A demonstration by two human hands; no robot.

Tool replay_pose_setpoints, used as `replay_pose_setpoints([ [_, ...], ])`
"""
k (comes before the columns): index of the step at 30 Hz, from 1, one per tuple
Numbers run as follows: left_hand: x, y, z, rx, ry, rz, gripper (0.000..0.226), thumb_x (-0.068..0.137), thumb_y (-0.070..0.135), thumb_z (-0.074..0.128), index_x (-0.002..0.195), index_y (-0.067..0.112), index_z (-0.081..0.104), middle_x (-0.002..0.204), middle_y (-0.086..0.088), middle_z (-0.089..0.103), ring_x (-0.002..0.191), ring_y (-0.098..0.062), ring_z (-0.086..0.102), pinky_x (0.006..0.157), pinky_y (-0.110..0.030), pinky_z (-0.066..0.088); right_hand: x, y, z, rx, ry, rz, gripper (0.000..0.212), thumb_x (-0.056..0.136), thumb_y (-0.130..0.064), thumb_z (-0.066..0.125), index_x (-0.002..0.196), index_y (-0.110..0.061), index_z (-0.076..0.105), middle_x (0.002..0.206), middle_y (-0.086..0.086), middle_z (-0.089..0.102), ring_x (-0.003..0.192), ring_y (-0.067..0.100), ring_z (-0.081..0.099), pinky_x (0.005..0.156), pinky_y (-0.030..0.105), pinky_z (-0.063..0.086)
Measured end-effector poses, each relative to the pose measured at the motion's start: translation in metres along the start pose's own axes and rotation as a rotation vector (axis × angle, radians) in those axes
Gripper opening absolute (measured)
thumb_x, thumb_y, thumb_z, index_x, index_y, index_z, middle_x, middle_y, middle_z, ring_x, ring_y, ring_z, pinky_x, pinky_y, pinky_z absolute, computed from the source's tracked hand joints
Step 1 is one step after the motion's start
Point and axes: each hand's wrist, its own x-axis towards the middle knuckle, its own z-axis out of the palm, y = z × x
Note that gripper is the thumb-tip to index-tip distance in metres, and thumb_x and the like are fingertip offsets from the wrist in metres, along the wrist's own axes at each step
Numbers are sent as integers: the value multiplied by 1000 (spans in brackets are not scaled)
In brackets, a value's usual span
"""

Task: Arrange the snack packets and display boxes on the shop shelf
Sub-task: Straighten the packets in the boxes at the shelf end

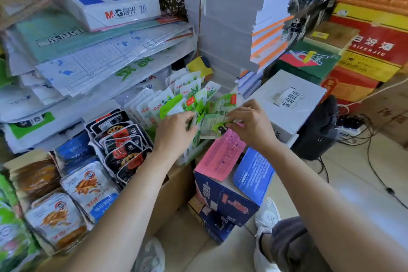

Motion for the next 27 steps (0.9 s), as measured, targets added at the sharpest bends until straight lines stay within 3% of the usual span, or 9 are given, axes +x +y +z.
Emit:
replay_pose_setpoints([
  [4,17,0,18,242,-66,33,65,82,37,81,141,31,53,120,5,72,98,-21,72,72,-39,61,8,-2,0,-31,-6,31,14,75,-24,85,86,-20,77,91,-10,75,91,25,50,78,42,44],
  [9,23,-5,27,357,-70,57,82,73,31,89,141,28,42,94,-4,72,80,-28,71,61,-43,60,14,-6,0,-80,19,24,11,75,-26,84,83,-22,77,83,-12,72,93,25,48,81,37,33],
  [11,24,-8,27,340,-82,31,73,74,28,89,134,21,49,86,-5,71,76,-28,70,60,-42,60,16,-8,2,-87,41,28,12,76,-27,83,82,-21,76,83,-11,72,95,25,49,82,35,28],
  [15,21,-2,23,351,-99,-17,11,84,19,78,87,10,72,72,-4,68,68,-27,68,59,-40,59,17,-10,2,-89,54,37,12,76,-27,83,81,-21,75,86,-10,72,103,26,50,89,38,27],
  [18,10,-2,21,355,-75,-14,21,88,17,71,69,9,68,57,-2,59,55,-23,58,54,-39,55,17,-11,1,-99,47,46,11,76,-27,83,80,-21,74,85,-12,72,106,26,50,90,38,26],
  [21,-10,-6,12,297,41,14,29,90,20,71,63,11,64,52,-2,60,49,-23,58,53,-38,54,18,-10,1,-105,45,53,11,76,-27,83,80,-22,74,85,-13,72,107,24,49,88,35,23],
  [27,-51,-9,-5,215,260,8,19,90,24,75,74,15,68,54,0,64,45,-24,58,43,-36,49,22,-19,4,-91,45,79,11,77,-31,81,78,-23,73,84,-15,69,106,23,46,87,36,21],
])
